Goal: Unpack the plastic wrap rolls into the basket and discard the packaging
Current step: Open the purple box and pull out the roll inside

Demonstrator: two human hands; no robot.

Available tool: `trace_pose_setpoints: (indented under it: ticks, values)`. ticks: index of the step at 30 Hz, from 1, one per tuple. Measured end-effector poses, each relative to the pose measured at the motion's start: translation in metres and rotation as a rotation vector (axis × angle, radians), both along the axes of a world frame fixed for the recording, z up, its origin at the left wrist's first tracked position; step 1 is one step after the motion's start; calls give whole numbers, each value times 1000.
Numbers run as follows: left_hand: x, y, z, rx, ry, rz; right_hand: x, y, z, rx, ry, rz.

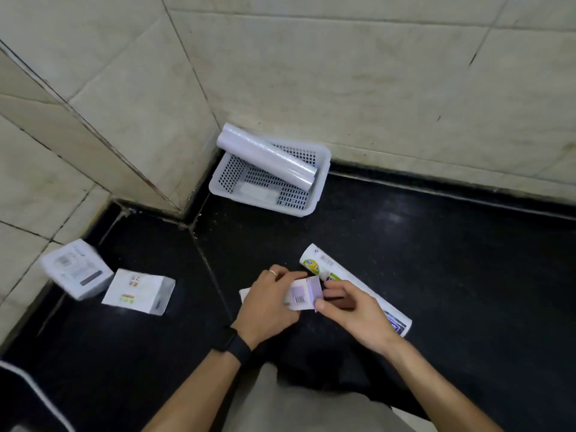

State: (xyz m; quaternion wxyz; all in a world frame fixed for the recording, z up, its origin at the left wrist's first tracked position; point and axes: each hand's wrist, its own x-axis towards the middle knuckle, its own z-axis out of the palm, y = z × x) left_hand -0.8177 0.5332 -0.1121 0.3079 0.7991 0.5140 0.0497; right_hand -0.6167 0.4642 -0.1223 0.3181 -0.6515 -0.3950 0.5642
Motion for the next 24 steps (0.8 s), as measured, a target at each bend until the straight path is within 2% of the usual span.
trace_pose_setpoints:
  ticks: [8,15,16,20,22,24]
  values:
    - [1,-7,1,15,90,-85,-11,-5,9,47,-37,-58]
    - [1,-20,-2,-93,-26,-41,-11,-8,3,13,-153,-100]
    - [1,-22,-1,-115,-57,-11,-9,-6,3,1,-86,-141]
    - [-2,-28,3,-190,-226,150,10,0,4,-158,380,-420]
    - [-4,-30,4,-195,-265,178,17,0,5,-174,418,-420]
    - [-5,-32,4,-191,-278,197,16,-3,1,-139,367,-396]
